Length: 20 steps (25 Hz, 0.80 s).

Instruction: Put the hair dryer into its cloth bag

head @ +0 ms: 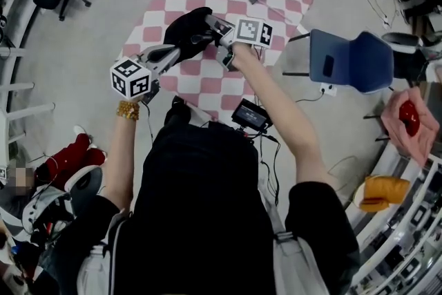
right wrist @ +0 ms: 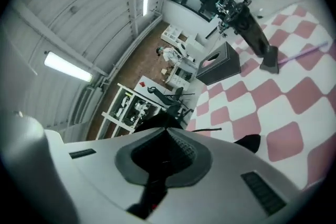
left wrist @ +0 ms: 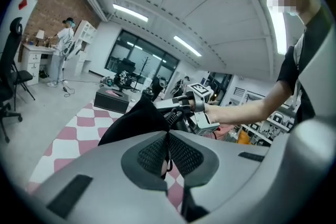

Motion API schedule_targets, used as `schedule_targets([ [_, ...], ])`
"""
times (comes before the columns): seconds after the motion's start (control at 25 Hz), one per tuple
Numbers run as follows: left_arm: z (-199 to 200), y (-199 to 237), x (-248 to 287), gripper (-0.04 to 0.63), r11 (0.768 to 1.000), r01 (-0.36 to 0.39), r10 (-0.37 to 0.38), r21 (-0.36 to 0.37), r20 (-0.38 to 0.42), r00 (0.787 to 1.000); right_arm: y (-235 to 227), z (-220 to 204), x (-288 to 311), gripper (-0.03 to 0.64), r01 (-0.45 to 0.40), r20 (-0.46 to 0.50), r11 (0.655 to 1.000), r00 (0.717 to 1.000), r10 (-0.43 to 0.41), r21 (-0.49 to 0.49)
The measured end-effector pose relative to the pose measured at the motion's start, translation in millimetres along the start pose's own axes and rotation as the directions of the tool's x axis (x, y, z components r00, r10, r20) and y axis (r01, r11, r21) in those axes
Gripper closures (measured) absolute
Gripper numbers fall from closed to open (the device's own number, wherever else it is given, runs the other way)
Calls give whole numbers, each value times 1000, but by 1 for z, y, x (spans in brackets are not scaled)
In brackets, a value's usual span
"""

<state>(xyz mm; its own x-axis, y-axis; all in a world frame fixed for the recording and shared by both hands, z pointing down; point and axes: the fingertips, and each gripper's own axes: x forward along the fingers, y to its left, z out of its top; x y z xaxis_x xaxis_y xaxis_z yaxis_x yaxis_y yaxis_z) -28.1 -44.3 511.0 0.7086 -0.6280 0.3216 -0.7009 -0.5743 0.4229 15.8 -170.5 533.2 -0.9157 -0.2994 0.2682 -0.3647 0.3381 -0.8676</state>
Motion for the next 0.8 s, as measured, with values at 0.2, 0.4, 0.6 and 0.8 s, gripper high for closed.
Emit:
schedule_targets([
  [0.2,31,37,-35,575,973,36,26,-227,264,964,1,31,-3,597,10,119,998,993,-17,61],
  [0.4,31,44,-37,575,996,-88,90,-28,97,991,32,57,-20,597,26,166,998,985,-37,65],
  [0.6,41,44,-23,575,981,-173,167,87,73,983,29,69,-22,597,110,149,992,984,-100,-57],
  [0.8,60,48,-17,575,937,-310,288,160,145,947,35,74,-21,597,163,175,933,978,-111,-320],
])
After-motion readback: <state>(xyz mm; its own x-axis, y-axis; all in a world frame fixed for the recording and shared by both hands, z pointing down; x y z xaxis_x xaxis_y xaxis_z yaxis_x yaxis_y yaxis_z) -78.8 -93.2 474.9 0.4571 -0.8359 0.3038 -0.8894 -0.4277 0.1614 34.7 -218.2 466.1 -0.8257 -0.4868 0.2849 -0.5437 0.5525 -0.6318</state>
